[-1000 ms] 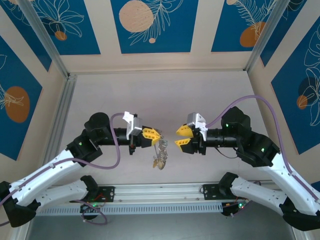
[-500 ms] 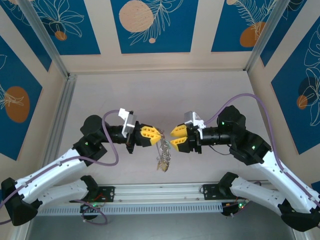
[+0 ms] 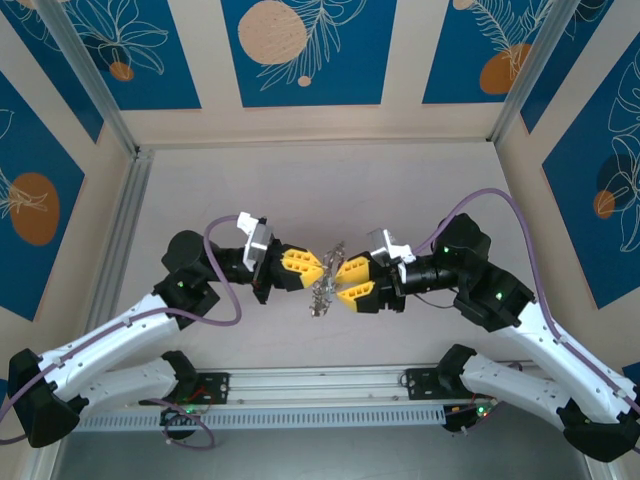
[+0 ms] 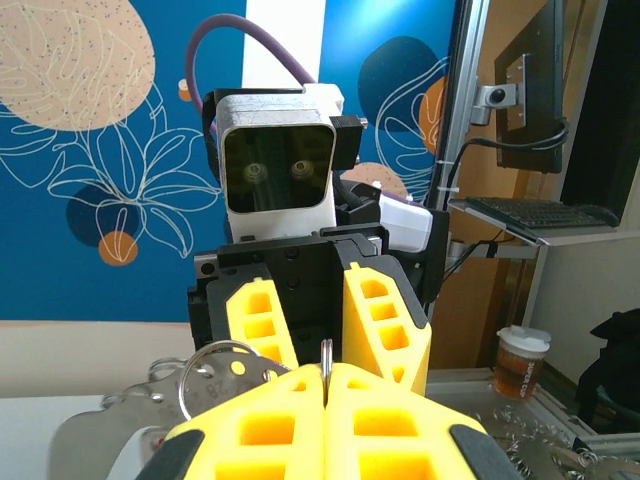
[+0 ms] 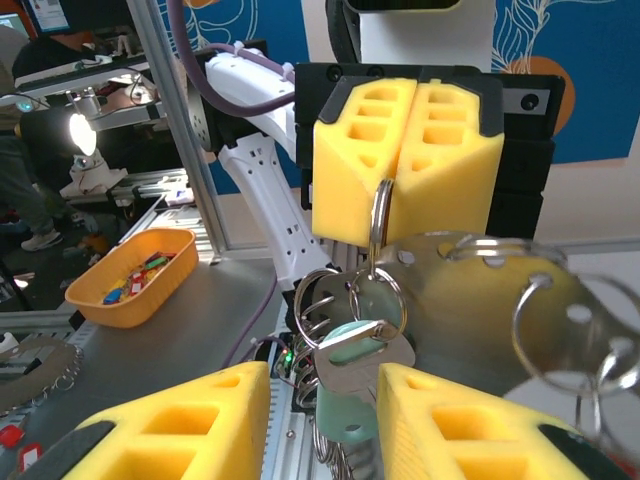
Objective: Put the keys on the keyring
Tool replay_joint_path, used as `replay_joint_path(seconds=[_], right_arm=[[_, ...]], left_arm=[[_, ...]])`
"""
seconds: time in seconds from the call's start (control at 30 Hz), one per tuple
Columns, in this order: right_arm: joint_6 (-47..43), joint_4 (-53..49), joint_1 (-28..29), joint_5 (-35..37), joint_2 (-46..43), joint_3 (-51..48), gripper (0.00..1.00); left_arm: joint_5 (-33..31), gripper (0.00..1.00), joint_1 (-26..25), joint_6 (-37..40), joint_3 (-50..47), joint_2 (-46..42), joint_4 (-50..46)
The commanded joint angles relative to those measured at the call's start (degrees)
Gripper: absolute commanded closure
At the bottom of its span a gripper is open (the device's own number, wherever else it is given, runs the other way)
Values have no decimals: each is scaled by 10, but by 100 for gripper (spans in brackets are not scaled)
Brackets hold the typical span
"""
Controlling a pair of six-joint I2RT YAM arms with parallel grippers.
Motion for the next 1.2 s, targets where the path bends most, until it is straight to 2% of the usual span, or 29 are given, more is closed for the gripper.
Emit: replay_joint_path(seconds=[0.0, 0.3, 0.47, 0.63, 0.77, 0.97, 1.07, 1.17], right_arm=[[10, 19, 6, -12, 7, -5, 67], [7, 16, 13, -5, 12, -1, 65], [9, 8, 14, 10, 12, -4, 64], [-1, -70, 9, 209, -4, 3, 61], [9, -90, -1, 345, -30, -23, 50], [45, -62, -23, 419, -73, -90, 23], [58, -69, -49, 450, -77, -102, 21], [73, -83, -87, 466, -82, -107, 19]], left_arm=[[12, 100, 7, -14, -3, -3, 51], [2, 100, 10, -6, -2, -5, 35], [-49, 100, 17, 32, 1, -11, -30], [-148, 100, 23, 97, 8, -21, -173], [-218, 100, 30, 120, 2, -16, -263], [-322, 100, 32, 156, 25, 8, -423], [-340, 100, 32, 167, 35, 35, -447], [-332, 100, 31, 159, 43, 82, -425]])
